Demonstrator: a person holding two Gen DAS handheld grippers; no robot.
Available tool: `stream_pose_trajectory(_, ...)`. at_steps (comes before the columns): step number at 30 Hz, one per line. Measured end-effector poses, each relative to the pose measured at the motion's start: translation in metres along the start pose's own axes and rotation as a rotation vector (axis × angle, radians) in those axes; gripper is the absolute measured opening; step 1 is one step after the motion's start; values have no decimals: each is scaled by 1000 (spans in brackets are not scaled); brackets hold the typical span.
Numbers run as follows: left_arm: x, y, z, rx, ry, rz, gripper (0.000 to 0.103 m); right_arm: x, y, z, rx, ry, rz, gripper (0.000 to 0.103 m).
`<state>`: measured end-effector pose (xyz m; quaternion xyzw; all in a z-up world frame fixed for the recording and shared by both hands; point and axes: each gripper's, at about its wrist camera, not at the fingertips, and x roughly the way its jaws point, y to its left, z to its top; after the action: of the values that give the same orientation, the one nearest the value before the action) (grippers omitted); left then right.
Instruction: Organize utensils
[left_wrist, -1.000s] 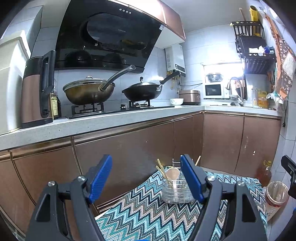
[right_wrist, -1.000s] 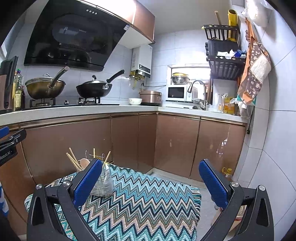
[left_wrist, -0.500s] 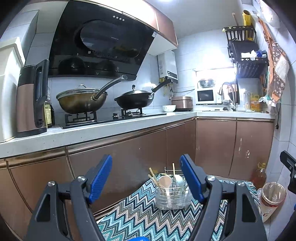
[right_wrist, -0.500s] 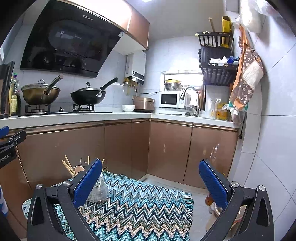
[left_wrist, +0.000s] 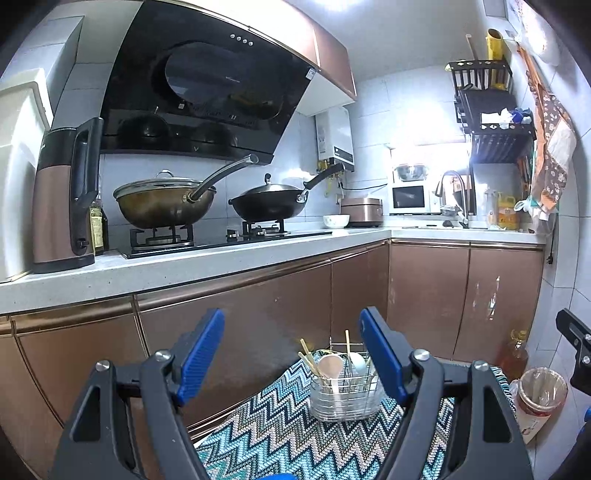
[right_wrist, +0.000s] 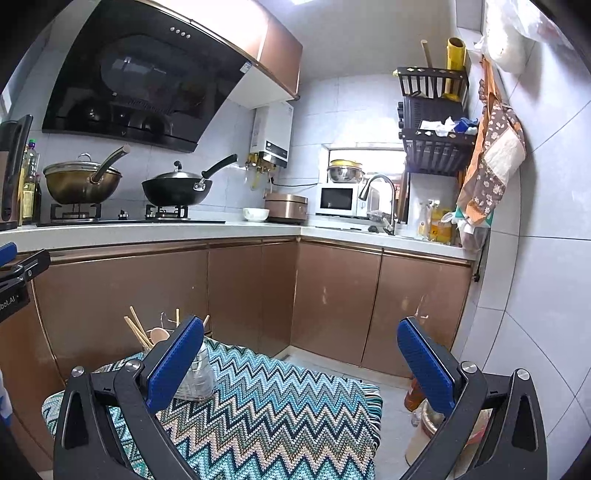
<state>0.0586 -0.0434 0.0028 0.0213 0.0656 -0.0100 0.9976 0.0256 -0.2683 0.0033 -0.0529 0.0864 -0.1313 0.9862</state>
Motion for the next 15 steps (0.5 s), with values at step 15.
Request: stream_pose_trajectory(15, 0, -2, 1, 14, 4, 5, 75, 0, -5, -1, 9, 5, -7, 103)
